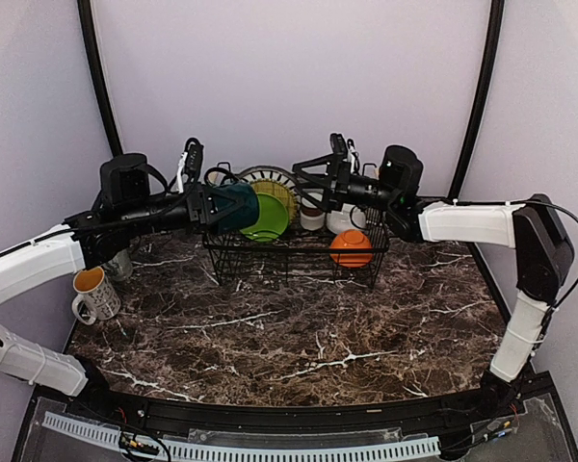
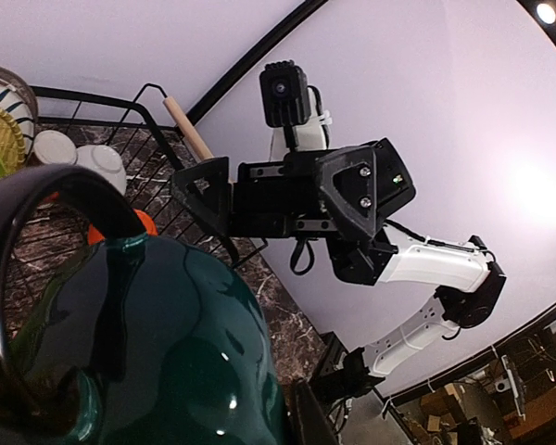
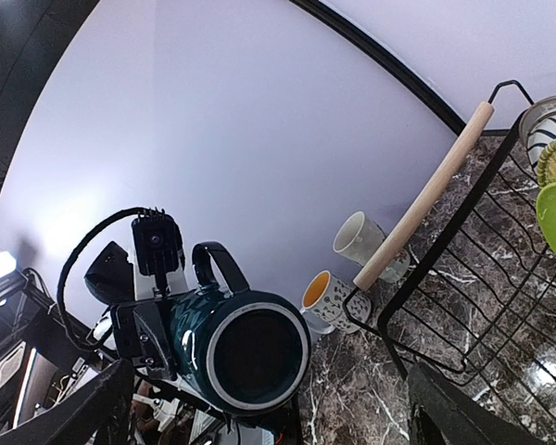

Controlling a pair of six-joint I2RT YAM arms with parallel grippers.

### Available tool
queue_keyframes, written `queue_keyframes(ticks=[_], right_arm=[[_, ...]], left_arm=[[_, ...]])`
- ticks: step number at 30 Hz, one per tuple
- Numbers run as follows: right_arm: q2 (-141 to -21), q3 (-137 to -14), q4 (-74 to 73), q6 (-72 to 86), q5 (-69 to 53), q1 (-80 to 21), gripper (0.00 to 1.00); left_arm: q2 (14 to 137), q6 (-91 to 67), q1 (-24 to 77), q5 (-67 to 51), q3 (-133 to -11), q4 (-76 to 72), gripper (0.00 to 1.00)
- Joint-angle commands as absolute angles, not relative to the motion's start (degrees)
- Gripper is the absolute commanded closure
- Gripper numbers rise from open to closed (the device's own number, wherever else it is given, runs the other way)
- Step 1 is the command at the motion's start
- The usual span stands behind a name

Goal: Unload the mixed dishes from the dish rack
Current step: Place the cup at the corner of the board.

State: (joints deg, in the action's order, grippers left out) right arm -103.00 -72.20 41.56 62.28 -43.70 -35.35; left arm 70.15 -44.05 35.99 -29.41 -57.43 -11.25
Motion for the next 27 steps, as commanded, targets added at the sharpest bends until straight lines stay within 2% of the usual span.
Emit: queue_keyframes(ticks=[1,8,16,20,27], right_arm=[[-99.9,-70.4,39.5,59.0,-42.8,-34.3,0.01],[-98.6,-70.7,32.7,53.0,-41.2,-33.8,0.01],[-99.2,-73.3,25.5,47.0,-39.4,-33.8,0.01],[-99.9,-73.6,24.9,46.4,-39.3,-33.7,0.01],[-100.8,-75.0,21.0,44.2,-38.9,-33.7,0.01]], left_arm=[[65.0,-34.9,35.8,-22.5,-60.1,4.7,0.99],[58.1,-28.4,35.8,-4.5,-65.0,35.2,0.99],[52.4,-32.7,35.8,15.3,-64.9,56.8,0.99],[51.6,-40.2,35.9,22.4,-62.0,61.3,0.99],[55.8,-48.6,35.8,24.5,-56.4,60.3,0.99]])
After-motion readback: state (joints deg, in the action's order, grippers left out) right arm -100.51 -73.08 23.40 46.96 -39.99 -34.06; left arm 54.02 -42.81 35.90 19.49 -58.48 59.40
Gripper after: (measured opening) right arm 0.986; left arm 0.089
